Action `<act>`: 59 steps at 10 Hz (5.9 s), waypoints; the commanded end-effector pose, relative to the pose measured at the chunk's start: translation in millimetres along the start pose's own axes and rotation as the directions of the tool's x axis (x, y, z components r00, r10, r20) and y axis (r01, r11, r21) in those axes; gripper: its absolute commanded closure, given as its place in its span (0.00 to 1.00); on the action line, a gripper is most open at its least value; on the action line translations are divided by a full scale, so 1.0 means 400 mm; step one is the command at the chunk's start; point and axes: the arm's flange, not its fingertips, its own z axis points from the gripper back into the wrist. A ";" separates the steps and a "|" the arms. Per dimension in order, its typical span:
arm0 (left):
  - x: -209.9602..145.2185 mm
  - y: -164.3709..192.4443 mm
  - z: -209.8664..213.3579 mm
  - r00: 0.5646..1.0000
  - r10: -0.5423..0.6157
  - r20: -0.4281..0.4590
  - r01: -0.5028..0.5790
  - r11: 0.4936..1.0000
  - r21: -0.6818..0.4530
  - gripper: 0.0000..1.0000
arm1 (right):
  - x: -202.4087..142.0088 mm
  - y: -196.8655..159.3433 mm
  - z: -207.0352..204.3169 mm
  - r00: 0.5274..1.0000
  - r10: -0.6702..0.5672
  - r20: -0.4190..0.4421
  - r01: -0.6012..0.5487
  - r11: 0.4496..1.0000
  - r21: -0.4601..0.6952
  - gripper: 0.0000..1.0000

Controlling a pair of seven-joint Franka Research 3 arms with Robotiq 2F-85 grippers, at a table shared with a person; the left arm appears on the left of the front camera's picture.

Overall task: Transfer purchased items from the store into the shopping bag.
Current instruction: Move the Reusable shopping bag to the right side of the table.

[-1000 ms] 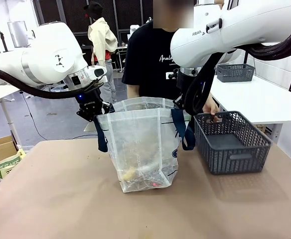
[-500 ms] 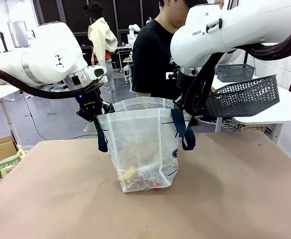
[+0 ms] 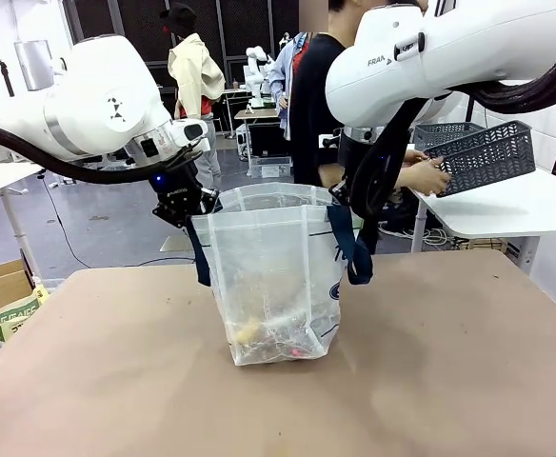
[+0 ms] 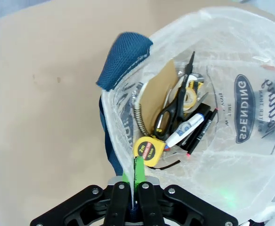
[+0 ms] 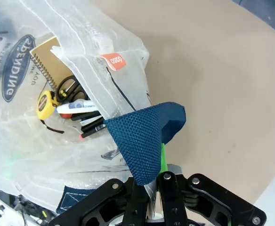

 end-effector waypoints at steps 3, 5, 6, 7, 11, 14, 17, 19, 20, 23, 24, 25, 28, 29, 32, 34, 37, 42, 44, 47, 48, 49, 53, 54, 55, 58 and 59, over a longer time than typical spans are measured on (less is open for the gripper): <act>0.054 -0.046 0.021 1.000 0.010 0.020 -0.008 0.997 -0.079 1.00 | 0.069 0.031 0.029 0.999 -0.039 0.035 0.038 0.999 0.028 1.00; 0.058 -0.082 0.027 0.999 -0.035 0.017 0.037 0.993 -0.112 1.00 | 0.114 0.042 0.042 0.996 -0.088 0.006 0.087 0.994 0.063 1.00; 0.058 -0.097 0.028 0.998 -0.058 0.019 0.060 0.990 -0.128 1.00 | 0.132 0.042 0.044 0.996 -0.087 -0.002 0.087 0.994 0.063 1.00; 0.056 -0.114 0.033 0.998 -0.063 0.017 0.065 0.988 -0.137 1.00 | 0.150 0.043 0.044 0.996 -0.089 -0.009 0.089 0.994 0.061 1.00; 0.049 -0.139 0.035 0.995 -0.096 -0.024 0.091 0.981 -0.174 1.00 | 0.196 0.052 0.038 0.997 -0.065 -0.045 0.068 0.995 0.072 1.00; 0.038 -0.147 0.024 0.998 -0.055 0.008 0.055 0.991 -0.125 1.00 | 0.174 0.047 0.022 0.998 -0.059 -0.033 0.061 0.996 0.061 1.00; 0.034 -0.162 0.004 0.998 -0.058 -0.002 0.057 0.981 -0.187 1.00 | 0.209 0.054 0.014 0.992 -0.127 -0.016 0.128 0.985 0.112 1.00; 0.021 -0.152 -0.017 1.000 -0.005 0.024 0.010 0.978 -0.210 1.00 | 0.255 0.066 0.001 0.985 -0.170 -0.039 0.175 0.967 0.186 1.00; 0.018 -0.152 -0.021 0.999 0.019 0.033 -0.011 0.974 -0.228 1.00 | 0.270 0.078 -0.008 0.975 -0.211 -0.070 0.221 0.957 0.188 1.00; 0.026 -0.165 -0.022 0.999 0.046 0.006 -0.044 0.977 -0.207 1.00 | 0.300 0.115 -0.022 0.929 -0.335 -0.155 0.359 0.918 0.168 1.00; 0.030 -0.166 -0.024 0.996 0.054 -0.077 -0.060 0.996 -0.068 1.00 | 0.297 0.111 -0.026 0.916 -0.354 -0.187 0.380 0.916 0.129 1.00; 0.032 -0.152 -0.026 1.000 0.026 -0.001 -0.026 0.979 -0.201 1.00 | 0.266 0.103 -0.039 0.952 -0.282 -0.123 0.300 0.937 0.180 1.00; 0.031 -0.157 -0.035 0.999 0.034 0.010 -0.032 0.984 -0.177 1.00 | 0.281 0.126 -0.042 0.911 -0.369 -0.186 0.401 0.897 0.188 1.00; 0.039 -0.167 -0.042 0.999 0.044 0.019 -0.039 0.982 -0.185 1.00 | 0.292 0.138 -0.040 0.894 -0.400 -0.204 0.438 0.876 0.201 1.00; 0.050 -0.192 -0.056 0.999 0.034 0.041 -0.025 0.979 -0.200 1.00 | 0.316 0.160 -0.040 0.868 -0.449 -0.214 0.489 0.849 0.200 1.00; 0.054 -0.196 -0.061 0.997 0.048 0.063 -0.034 0.978 -0.206 1.00 | 0.319 0.166 -0.045 0.859 -0.464 -0.219 0.505 0.838 0.207 1.00; 0.057 -0.202 -0.058 0.992 0.078 0.098 -0.053 0.971 -0.234 1.00 | 0.324 0.183 -0.056 0.857 -0.468 -0.217 0.509 0.836 0.208 1.00; 0.062 -0.207 -0.073 0.991 0.093 0.098 -0.066 0.966 -0.250 1.00 | 0.333 0.200 -0.070 0.852 -0.482 -0.205 0.521 0.820 0.235 1.00; 0.061 -0.191 -0.070 0.994 0.071 0.083 -0.052 0.977 -0.209 1.00 | 0.318 0.196 -0.065 0.847 -0.493 -0.197 0.530 0.814 0.239 1.00; 0.063 -0.188 -0.078 0.994 0.075 0.080 -0.057 0.976 -0.209 0.95 | 0.315 0.197 -0.069 0.852 -0.481 -0.207 0.520 0.820 0.239 1.00; 0.062 -0.189 -0.070 0.994 0.059 0.089 -0.038 0.974 -0.224 0.76 | 0.315 0.196 -0.071 0.851 -0.481 -0.210 0.522 0.819 0.238 1.00; 0.062 -0.188 -0.053 0.992 0.066 0.105 -0.040 0.970 -0.240 0.56 | 0.316 0.193 -0.072 0.850 -0.483 -0.213 0.524 0.818 0.237 1.00; 0.068 -0.197 -0.038 0.989 0.063 0.130 -0.014 0.936 -0.352 0.00 | 0.322 0.187 -0.077 0.850 -0.479 -0.220 0.522 0.820 0.234 1.00; 0.068 -0.200 -0.037 0.989 0.063 0.133 -0.011 0.931 -0.365 0.00 | 0.321 0.189 -0.076 0.850 -0.479 -0.219 0.522 0.821 0.232 1.00; 0.068 -0.201 -0.039 0.989 0.065 0.132 -0.010 0.925 -0.380 0.00 | 0.321 0.190 -0.076 0.850 -0.479 -0.217 0.522 0.821 0.230 1.00; 0.067 -0.209 -0.037 0.989 0.057 0.135 0.002 0.916 -0.400 0.00 | 0.323 0.196 -0.077 0.851 -0.476 -0.222 0.520 0.823 0.228 1.00; 0.068 -0.214 -0.040 0.991 0.043 0.128 0.011 0.918 -0.397 0.00 | 0.324 0.197 -0.078 0.853 -0.472 -0.223 0.517 0.825 0.228 1.00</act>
